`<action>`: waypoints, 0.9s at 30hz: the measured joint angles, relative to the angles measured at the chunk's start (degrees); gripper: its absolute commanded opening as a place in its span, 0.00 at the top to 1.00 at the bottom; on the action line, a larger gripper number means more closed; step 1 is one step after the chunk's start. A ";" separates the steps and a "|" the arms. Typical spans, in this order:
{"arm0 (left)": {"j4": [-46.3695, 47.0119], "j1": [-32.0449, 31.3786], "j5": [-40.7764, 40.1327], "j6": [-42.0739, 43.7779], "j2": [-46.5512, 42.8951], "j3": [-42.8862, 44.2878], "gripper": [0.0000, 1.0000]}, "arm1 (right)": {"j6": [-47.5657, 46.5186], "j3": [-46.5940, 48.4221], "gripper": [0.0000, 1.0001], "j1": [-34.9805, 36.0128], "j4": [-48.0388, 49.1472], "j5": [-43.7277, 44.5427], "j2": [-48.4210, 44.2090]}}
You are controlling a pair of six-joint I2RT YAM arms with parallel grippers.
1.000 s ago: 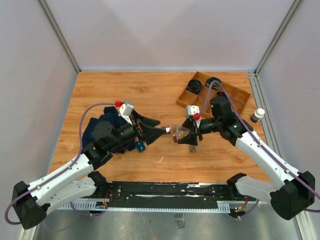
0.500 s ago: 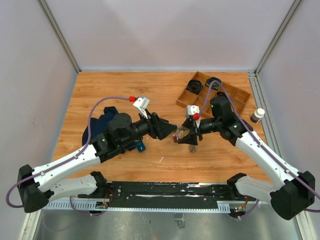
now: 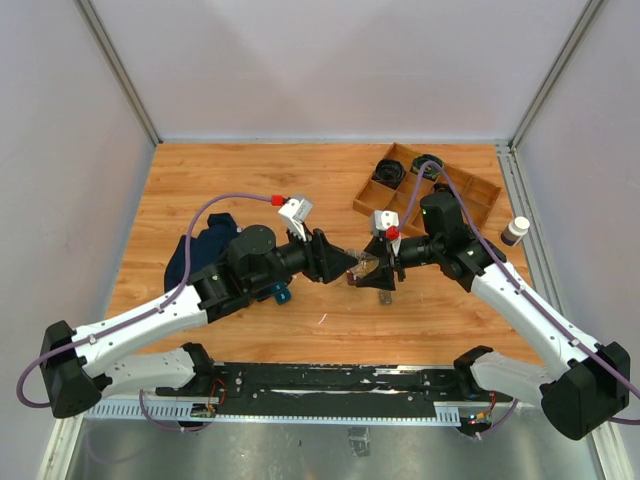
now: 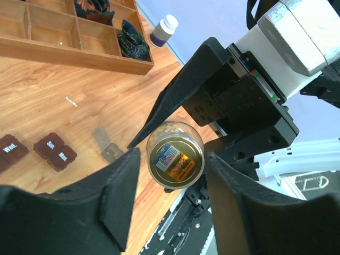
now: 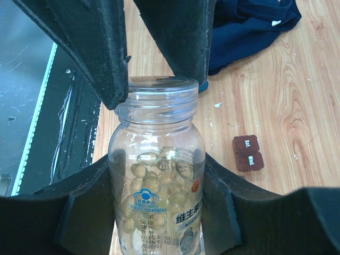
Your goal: Sort the pills into containers
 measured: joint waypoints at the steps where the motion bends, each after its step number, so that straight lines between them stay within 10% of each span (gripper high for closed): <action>1: -0.04 0.00 0.24 0.11 0.04 0.00 0.52 | 0.02 0.00 0.99 0.00 0.00 0.02 0.00; 27: 12.83 1.36 14.78 20.06 -0.24 -6.25 0.78 | -0.81 -0.20 0.99 -0.98 -3.69 -4.11 -0.20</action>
